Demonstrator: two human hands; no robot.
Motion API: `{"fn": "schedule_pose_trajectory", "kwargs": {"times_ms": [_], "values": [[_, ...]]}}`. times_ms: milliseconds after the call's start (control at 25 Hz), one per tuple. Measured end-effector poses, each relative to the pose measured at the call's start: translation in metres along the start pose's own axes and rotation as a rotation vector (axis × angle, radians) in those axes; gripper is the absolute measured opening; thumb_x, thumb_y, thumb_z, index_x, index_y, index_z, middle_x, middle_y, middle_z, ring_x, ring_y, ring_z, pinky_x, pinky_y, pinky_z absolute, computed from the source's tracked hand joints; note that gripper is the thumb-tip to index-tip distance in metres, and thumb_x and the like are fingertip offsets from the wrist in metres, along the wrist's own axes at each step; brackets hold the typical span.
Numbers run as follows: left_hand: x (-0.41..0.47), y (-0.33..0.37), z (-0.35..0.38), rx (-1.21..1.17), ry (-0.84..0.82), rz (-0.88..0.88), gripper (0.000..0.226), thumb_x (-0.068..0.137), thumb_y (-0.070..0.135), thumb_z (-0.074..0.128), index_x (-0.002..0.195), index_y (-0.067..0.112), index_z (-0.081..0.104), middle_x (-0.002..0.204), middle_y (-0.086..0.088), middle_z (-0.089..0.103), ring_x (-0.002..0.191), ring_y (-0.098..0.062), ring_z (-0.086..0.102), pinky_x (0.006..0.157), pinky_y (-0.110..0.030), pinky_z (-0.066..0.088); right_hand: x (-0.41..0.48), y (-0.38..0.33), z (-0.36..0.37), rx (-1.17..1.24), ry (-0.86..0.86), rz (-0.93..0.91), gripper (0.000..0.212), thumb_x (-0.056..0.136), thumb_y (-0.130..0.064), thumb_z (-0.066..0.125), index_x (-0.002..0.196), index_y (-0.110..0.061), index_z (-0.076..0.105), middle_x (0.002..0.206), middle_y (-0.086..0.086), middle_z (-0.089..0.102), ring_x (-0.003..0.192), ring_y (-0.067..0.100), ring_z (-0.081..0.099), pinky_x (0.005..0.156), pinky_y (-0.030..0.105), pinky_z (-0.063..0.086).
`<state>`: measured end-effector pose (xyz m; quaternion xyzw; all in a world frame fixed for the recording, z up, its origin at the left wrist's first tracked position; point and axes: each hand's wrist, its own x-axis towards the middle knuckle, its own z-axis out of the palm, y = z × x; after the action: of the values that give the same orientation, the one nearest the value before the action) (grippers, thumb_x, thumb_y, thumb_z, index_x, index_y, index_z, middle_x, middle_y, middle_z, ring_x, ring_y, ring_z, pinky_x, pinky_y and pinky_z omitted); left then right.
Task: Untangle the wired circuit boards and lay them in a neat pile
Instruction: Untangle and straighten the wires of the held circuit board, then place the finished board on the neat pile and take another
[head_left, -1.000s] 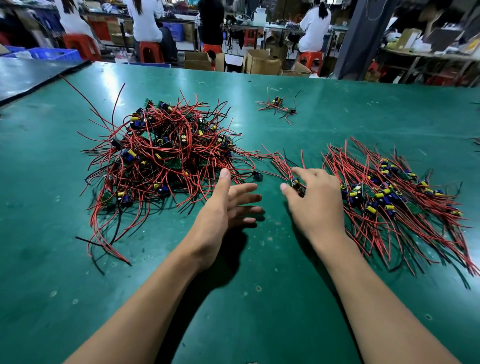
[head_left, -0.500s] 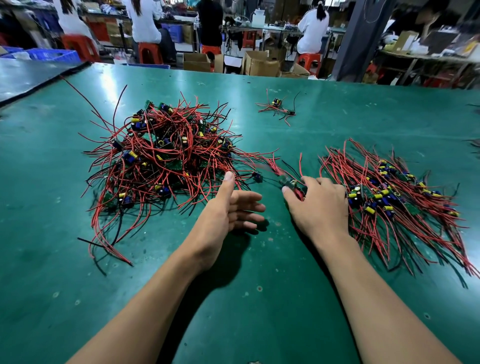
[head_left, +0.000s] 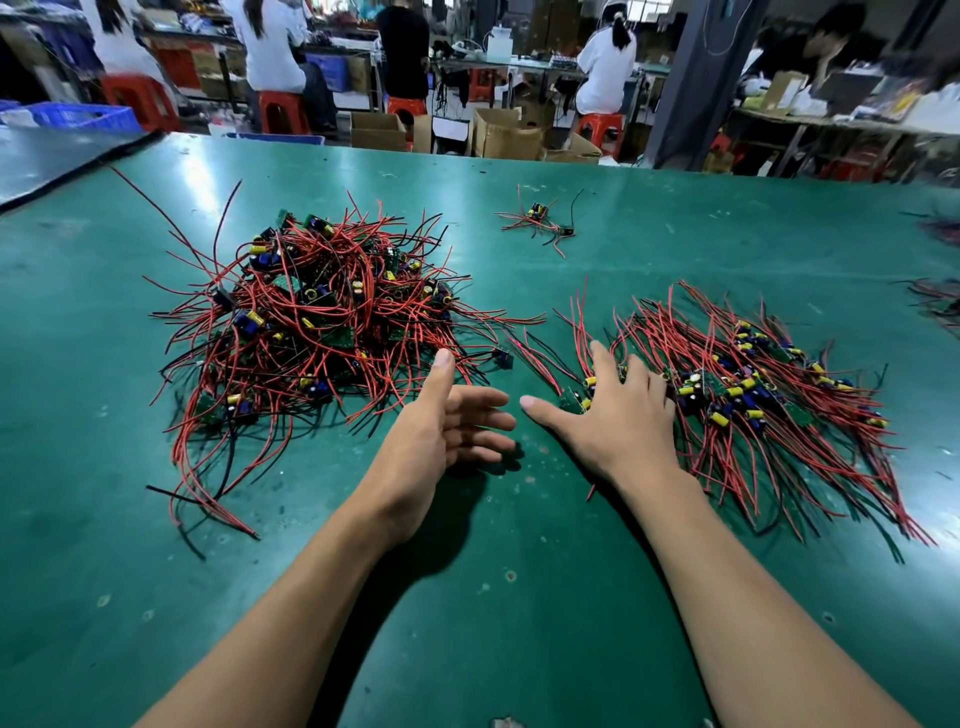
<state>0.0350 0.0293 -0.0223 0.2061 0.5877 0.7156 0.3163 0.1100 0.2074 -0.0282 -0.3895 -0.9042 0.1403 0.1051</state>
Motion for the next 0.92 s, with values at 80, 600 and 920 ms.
{"fn": "schedule_pose_trajectory", "kwargs": {"times_ms": [80,600,920], "values": [[0.0,0.0,0.0,0.0,0.002,-0.001,0.078,0.077,0.071,0.033,0.1,0.004,0.068,0.091,-0.016,0.074,0.072,-0.021,0.07,0.064,-0.025,0.057,0.001,-0.001,0.002,-0.005,0.034,-0.034,0.09,0.08,-0.077,0.056,0.152,-0.027,0.037,0.15,0.015,0.041,0.137,0.036,0.032,0.111,0.047,0.027],[-0.001,0.0,0.001,-0.032,0.042,0.006,0.075,0.078,0.068,0.039,0.098,0.001,0.067,0.086,-0.018,0.072,0.069,-0.023,0.068,0.063,-0.027,0.057,-0.007,-0.003,-0.008,-0.014,0.004,-0.033,0.085,0.078,-0.073,0.059,0.148,-0.028,0.039,0.138,0.012,0.054,0.129,0.038,0.04,0.105,0.046,0.034],[0.0,0.001,0.002,-0.041,0.056,0.006,0.073,0.077,0.067,0.04,0.097,0.001,0.067,0.081,-0.016,0.072,0.065,-0.023,0.068,0.061,-0.027,0.056,0.004,0.001,-0.016,0.142,0.011,-0.113,0.057,0.085,-0.037,0.064,0.139,-0.021,0.056,0.125,0.011,0.066,0.123,0.037,0.051,0.106,0.044,0.041]]}}
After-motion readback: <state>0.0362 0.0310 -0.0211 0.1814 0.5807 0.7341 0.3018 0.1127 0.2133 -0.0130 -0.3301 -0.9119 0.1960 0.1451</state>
